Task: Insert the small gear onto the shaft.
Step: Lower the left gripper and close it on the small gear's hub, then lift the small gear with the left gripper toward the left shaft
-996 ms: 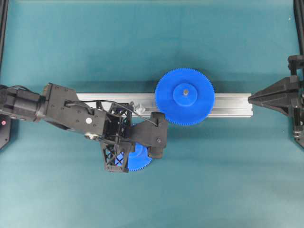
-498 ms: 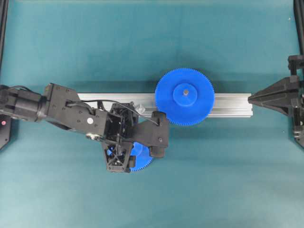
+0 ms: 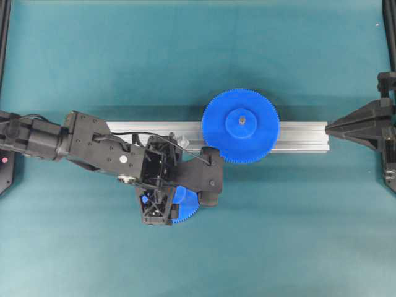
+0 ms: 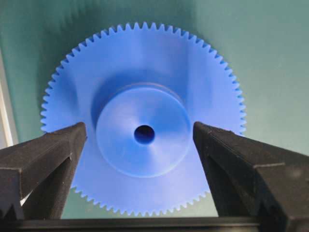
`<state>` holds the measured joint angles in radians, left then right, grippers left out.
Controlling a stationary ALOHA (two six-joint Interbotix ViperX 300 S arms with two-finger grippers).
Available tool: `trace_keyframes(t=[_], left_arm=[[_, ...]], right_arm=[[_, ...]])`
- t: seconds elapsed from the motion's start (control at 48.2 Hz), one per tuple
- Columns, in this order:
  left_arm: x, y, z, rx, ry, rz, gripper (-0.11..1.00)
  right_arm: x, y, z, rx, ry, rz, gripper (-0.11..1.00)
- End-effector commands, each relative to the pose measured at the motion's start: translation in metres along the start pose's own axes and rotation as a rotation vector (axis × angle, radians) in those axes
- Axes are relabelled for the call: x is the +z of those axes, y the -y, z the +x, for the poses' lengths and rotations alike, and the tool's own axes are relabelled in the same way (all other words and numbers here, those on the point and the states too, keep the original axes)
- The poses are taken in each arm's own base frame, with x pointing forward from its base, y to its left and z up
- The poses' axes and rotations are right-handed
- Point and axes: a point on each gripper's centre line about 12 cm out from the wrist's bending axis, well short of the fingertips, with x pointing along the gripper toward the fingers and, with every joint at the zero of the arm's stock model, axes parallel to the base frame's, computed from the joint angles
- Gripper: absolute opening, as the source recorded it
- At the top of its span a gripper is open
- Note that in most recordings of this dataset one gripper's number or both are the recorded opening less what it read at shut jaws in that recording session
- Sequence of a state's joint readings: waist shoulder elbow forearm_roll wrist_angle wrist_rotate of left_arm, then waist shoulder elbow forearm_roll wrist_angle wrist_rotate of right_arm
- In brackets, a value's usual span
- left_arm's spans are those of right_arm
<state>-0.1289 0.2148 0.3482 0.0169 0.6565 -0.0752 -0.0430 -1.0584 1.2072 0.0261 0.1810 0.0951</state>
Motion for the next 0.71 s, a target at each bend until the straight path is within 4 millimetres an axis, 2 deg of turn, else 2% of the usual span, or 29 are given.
trace_keyframes(t=[0.0, 0.477, 0.685], left_arm=[[0.009, 0.001, -0.009, -0.002, 0.037, 0.004, 0.93], [0.001, 0.001, 0.01, 0.001, -0.012, 0.004, 0.93], [0.002, 0.001, 0.009, 0.001, -0.009, 0.004, 0.93]], right_arm=[[0.004, 0.0, 0.001, 0.0, 0.011, 0.013, 0.08], [0.003, 0.0, 0.0, 0.0, 0.011, 0.013, 0.08], [0.003, 0.0, 0.0, 0.0, 0.011, 0.013, 0.08]])
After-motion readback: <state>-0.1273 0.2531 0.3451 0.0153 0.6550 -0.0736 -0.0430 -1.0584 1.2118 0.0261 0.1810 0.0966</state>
